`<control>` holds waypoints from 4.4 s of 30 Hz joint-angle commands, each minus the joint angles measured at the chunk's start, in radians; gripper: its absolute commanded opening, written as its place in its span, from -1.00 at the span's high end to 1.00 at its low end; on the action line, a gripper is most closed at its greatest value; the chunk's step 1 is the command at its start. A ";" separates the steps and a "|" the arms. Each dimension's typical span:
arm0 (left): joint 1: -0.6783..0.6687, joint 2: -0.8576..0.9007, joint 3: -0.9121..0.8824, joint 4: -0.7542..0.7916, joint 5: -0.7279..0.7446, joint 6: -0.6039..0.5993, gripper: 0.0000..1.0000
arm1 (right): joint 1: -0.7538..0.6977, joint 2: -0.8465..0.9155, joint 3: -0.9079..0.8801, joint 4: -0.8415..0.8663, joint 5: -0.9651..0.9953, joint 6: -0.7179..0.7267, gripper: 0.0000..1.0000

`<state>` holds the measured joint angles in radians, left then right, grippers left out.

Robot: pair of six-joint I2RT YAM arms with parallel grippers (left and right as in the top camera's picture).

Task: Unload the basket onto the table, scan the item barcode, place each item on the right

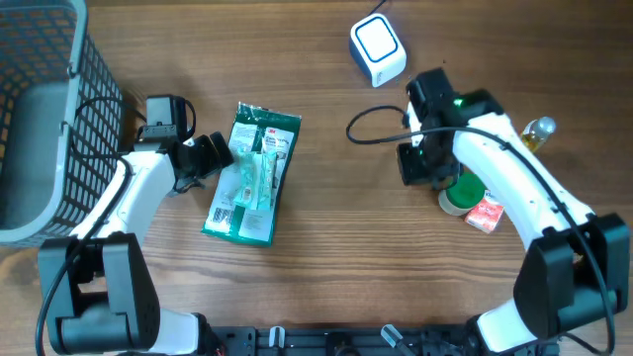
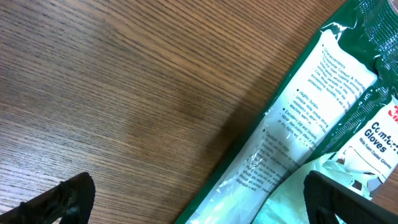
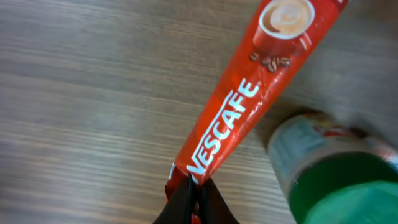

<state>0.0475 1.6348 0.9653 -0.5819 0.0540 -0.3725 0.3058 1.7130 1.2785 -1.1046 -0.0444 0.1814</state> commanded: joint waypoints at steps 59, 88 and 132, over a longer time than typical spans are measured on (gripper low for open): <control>0.003 0.002 -0.006 0.001 0.421 0.020 0.47 | 0.144 0.069 -0.100 0.676 -0.507 0.377 0.10; -0.128 0.108 -0.026 0.002 0.397 0.051 0.92 | 0.376 0.325 -0.100 1.032 -0.496 0.451 0.13; -0.129 0.019 0.031 -0.080 0.251 0.050 0.56 | 0.263 0.129 -0.091 0.797 -0.435 0.294 0.24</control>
<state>-0.0837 1.6859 0.9691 -0.6765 0.3077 -0.3206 0.5556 1.8538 1.1881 -0.2955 -0.4301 0.4938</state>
